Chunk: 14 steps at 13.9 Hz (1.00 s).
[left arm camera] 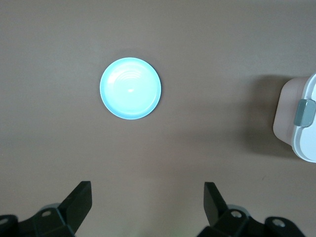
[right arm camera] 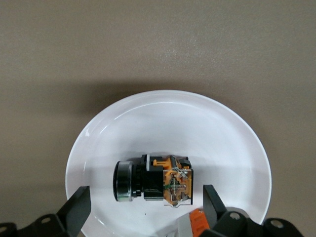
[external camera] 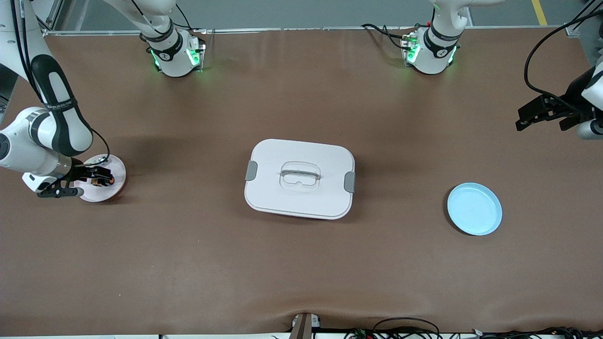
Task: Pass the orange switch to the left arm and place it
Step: 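Close the right gripper on the orange-black switch and lift it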
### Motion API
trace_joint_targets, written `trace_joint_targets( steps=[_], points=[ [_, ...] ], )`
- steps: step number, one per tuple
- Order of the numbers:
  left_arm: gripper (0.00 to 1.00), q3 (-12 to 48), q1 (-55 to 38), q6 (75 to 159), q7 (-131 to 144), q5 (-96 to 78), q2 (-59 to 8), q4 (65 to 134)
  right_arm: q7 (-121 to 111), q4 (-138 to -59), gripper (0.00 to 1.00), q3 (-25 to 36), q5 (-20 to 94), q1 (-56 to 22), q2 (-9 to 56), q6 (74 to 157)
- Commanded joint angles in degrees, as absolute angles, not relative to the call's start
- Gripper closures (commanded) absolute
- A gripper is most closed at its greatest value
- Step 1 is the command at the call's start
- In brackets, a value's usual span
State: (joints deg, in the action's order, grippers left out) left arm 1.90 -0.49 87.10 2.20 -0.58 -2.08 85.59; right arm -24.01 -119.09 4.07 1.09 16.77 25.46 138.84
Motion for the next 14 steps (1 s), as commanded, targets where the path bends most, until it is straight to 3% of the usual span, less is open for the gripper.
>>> trace_joint_targets(
  steps=[1, 11, 12, 13, 14],
  points=[
    [0.0, 2.02, -0.44, 85.87, 1.5, 0.09, -2.28, 84.37, -24.79, -119.18, 0.0, 3.08, 1.14, 17.75, 26.28, 139.92],
    [0.0, 2.02, -0.26, 85.87, 1.41, 0.0, -2.2, 84.29, -24.87, -118.83, 0.0, 3.08, 1.14, 17.67, 28.3, 141.94],
    [0.0, 1.93, -0.35, 85.96, 1.32, 0.0, -2.2, 84.29, -24.87, -118.83, 0.21, 3.08, 1.14, 17.75, 28.3, 141.86],
    [0.0, 2.02, -0.35, 85.87, 1.41, 0.0, -2.2, 84.29, -24.79, -118.74, 0.67, 3.08, 1.14, 17.67, 28.3, 141.59],
    [0.0, 2.02, -0.35, 85.87, 1.41, 0.0, -2.2, 84.29, -24.7, -118.74, 1.0, 3.08, 1.23, 17.75, 28.21, 141.42]
  ],
)
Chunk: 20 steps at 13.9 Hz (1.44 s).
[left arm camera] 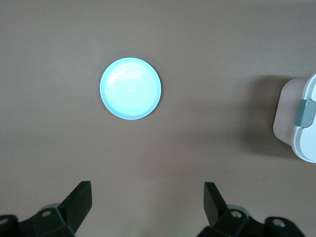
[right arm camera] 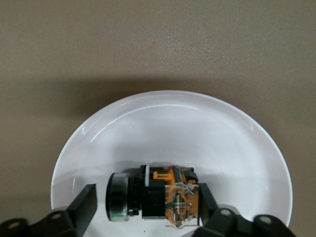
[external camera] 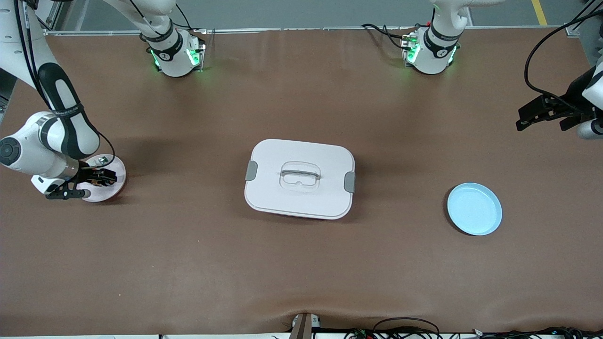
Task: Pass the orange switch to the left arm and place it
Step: 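Close the right gripper on the orange-black switch and lift it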
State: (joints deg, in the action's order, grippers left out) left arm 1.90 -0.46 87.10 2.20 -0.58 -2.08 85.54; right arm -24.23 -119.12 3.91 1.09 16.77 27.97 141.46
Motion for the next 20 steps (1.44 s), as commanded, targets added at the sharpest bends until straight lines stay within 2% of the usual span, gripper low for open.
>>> trace_joint_targets(
  steps=[1, 13, 17, 20],
  points=[
    [0.0, 1.93, -0.26, 85.96, 1.41, 0.0, -2.2, 84.29, -24.61, -118.74, 1.0, 3.08, 1.23, 17.75, 28.21, 141.42],
    [0.0, 2.11, -0.44, 85.96, 1.49, -6.14, -1.58, 84.11, -24.26, -118.22, 1.0, 2.99, 1.23, 17.4, 27.69, 140.37],
    [0.0, 2.11, -0.35, 85.96, 1.23, -11.93, -1.14, 84.02, -24.26, -112.07, 1.0, 2.9, 3.07, 16.96, 27.25, 130.72],
    [0.0, 1.85, -0.35, 85.96, 1.14, -17.47, -1.14, 84.11, -24.08, -110.83, 1.0, 2.81, 3.16, 16.79, 26.98, 128.76]
  ],
)
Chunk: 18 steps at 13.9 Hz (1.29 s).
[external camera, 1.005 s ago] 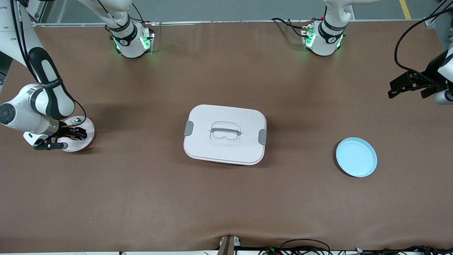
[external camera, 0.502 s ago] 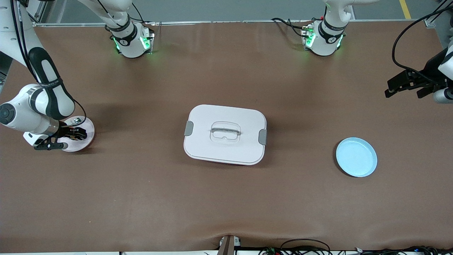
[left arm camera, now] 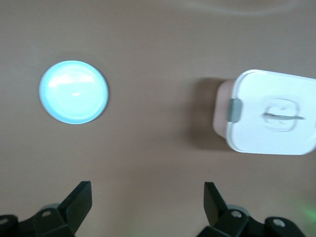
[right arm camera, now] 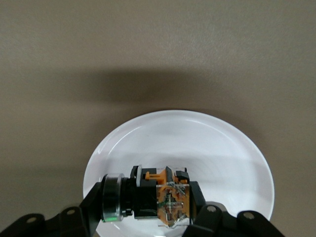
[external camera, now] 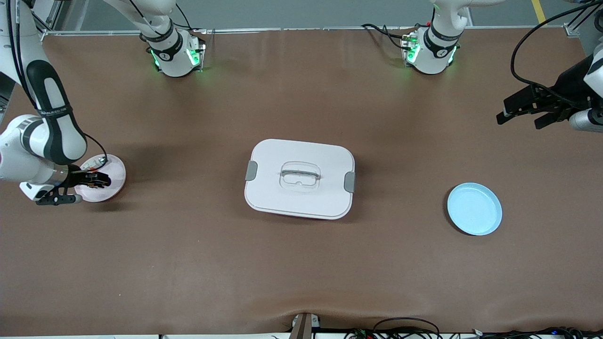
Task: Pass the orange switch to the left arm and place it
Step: 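Carry the switch over the box while the left gripper approaches it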
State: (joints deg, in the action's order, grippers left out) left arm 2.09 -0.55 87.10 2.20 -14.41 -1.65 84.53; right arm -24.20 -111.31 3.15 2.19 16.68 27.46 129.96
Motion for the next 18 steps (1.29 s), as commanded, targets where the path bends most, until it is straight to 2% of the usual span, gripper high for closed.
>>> trace_joint_targets(
  steps=[1, 6, 10, 13, 18],
  points=[
    [0.0, 1.85, -0.35, 85.96, 1.06, -19.32, -1.23, 84.11, -23.91, -110.83, 1.0, 2.81, 3.16, 16.61, 26.9, 128.32],
    [0.0, 2.02, -1.05, 86.57, 2.02, -27.49, -1.93, 84.2, -18.22, -109.69, 1.0, 2.55, 3.16, 14.77, 23.92, 122.8],
    [0.0, 2.81, -3.07, 88.94, 2.11, -29.44, -2.72, 84.38, -10.66, -103.03, 1.0, 2.55, 8.42, 9.33, 21.01, 108.14],
    [0.0, 3.6, -3.16, 90.09, 2.55, -35.57, -4.65, 84.55, 0.32, -100.11, 1.0, 2.46, 11.23, 4.68, 17.94, 100.65],
    [0.0, 4.92, -5.35, 95.0, 5.79, -40.69, -7.29, 84.46, 22.88, -98.8, 1.0, 2.46, 19.84, -6.48, 13.45, 97.47]
  ],
)
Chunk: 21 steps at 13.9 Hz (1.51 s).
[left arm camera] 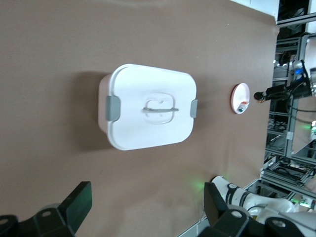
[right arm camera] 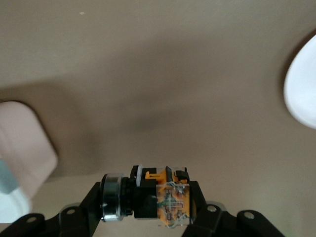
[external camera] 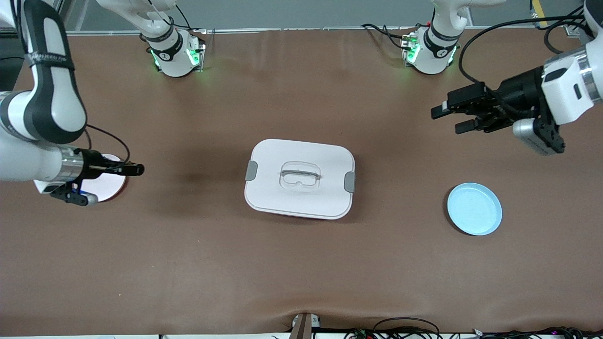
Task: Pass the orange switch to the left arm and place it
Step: 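Carry the switch over the box while the left gripper approaches it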
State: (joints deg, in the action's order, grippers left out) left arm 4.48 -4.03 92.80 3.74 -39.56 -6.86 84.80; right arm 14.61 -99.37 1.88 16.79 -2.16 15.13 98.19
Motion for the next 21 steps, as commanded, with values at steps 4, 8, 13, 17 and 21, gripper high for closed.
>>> trace_joint_targets(
  steps=[4, 8, 13, 17, 21],
  points=[
    [0.0, 4.92, -9.04, 101.49, 6.85, -45.43, -9.83, 84.46, 43.72, -92.22, 1.0, 2.46, 26.26, -16.68, 14.06, 98.35],
    [0.0, 4.92, -13.79, 109.67, 9.4, -46.76, -11.95, 84.38, 62.97, -82.99, 1.0, 2.46, 29.62, -23.54, 17.74, 98.61],
    [0.0, 4.92, -19.41, 119.43, 12.92, -46.76, -14.14, 84.46, 83.37, -74.98, 1.0, 2.46, 31.9, -29.52, 21.35, 102.81],
    [0.0, 4.92, -22.32, 124.79, 14.5, -46.67, -15.99, 84.29, 93.84, -72.6, 1.0, 2.46, 37.86, -31.55, 22.67, 107.66],
    [0.0, 4.92, -23.99, 127.53, 14.5, -46.67, -17.84, 84.2, 100.88, -67.43, 1.0, 2.46, 39.29, -32.87, 26.09, 109.07]
  ],
)
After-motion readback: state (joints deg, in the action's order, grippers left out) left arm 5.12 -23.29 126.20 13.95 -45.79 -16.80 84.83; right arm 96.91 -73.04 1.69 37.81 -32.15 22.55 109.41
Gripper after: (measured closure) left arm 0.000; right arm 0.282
